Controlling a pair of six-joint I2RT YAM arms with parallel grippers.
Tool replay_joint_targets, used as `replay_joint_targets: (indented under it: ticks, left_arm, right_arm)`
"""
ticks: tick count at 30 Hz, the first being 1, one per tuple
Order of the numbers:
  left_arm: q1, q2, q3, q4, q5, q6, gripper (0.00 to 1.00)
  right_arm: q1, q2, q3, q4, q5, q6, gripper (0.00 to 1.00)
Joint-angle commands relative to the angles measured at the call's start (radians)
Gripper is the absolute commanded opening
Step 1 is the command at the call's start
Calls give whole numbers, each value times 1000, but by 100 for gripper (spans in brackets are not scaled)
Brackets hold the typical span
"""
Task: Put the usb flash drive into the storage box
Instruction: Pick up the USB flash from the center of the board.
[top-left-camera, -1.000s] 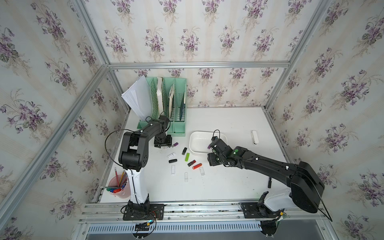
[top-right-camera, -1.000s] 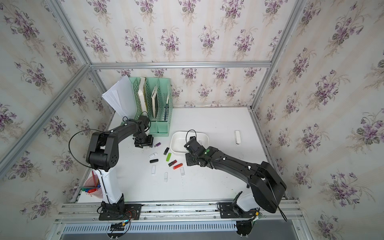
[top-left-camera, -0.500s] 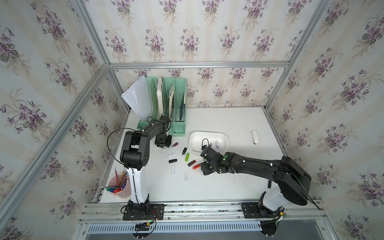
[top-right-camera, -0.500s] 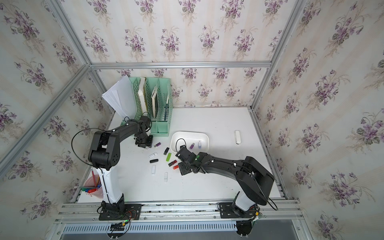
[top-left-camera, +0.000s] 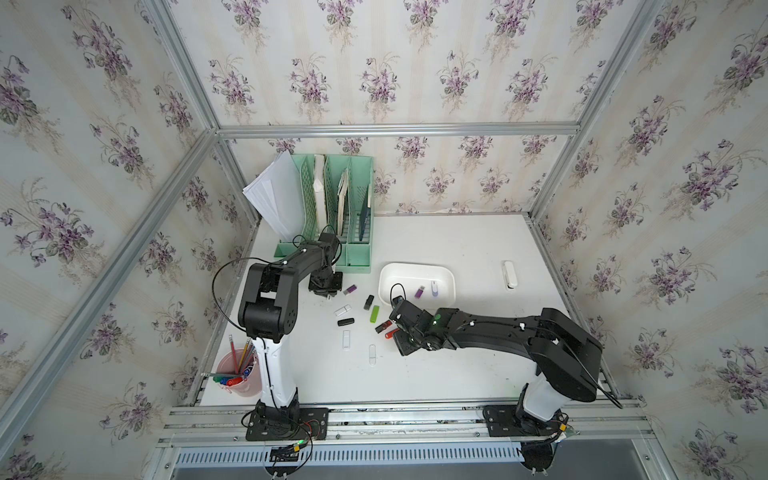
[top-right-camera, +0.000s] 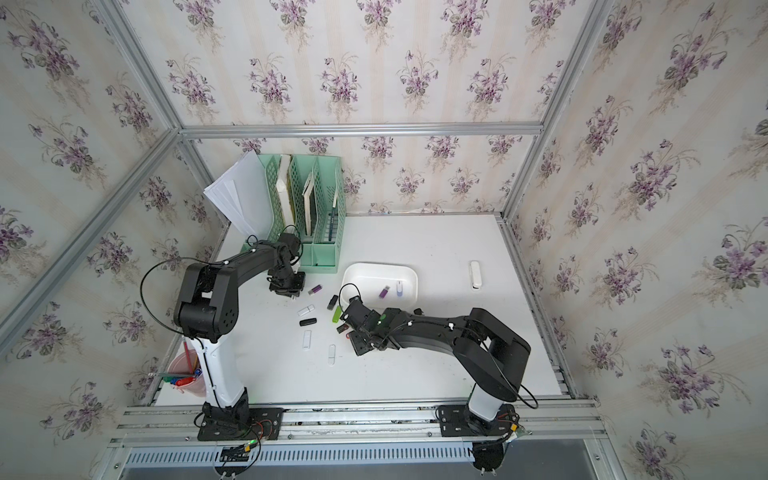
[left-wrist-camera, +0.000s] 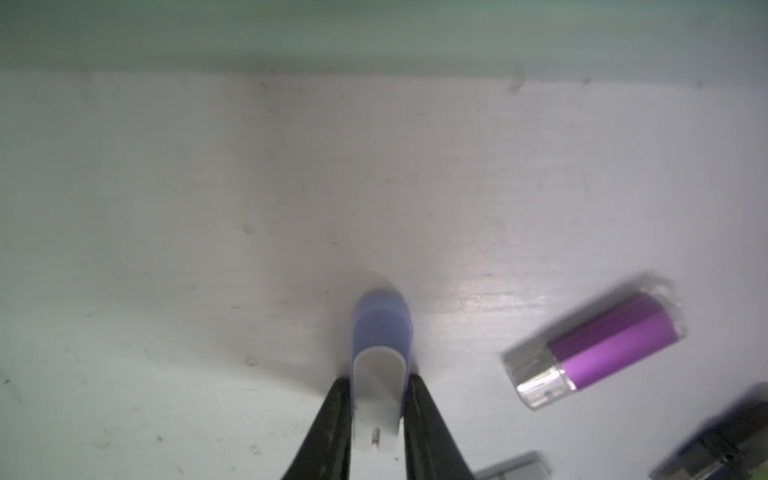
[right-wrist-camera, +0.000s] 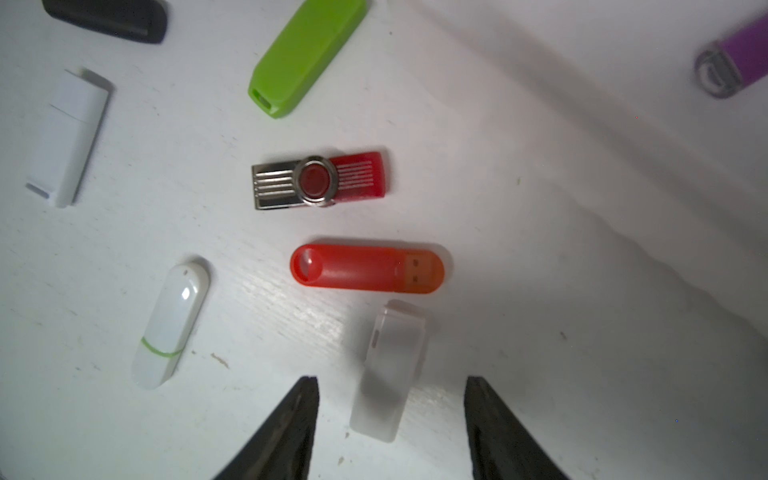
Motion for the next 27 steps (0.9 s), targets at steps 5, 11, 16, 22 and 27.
replay_joint_targets:
  ticks: [5,11,16,22,27]
  left_arm:
    - [0,-5,-17,-50,19,-4,25]
    - [-2,-19,-31,-48,19,-8,25]
    - [-2,-25,-44,-45,21,-8,25]
    - [-2,-32,-49,-46,21,-11,25]
    - [-2,-33,-49,-47,22,-11,24]
  right_arm:
    - [5,21,7,-5,25,6,56]
    - [7,51,12,-10,24,14,51]
    - [7,68,15,-16,31,17,48]
    - [19,93,29,-32,45,21,45]
    - [29,111,43,-47,52,24,41]
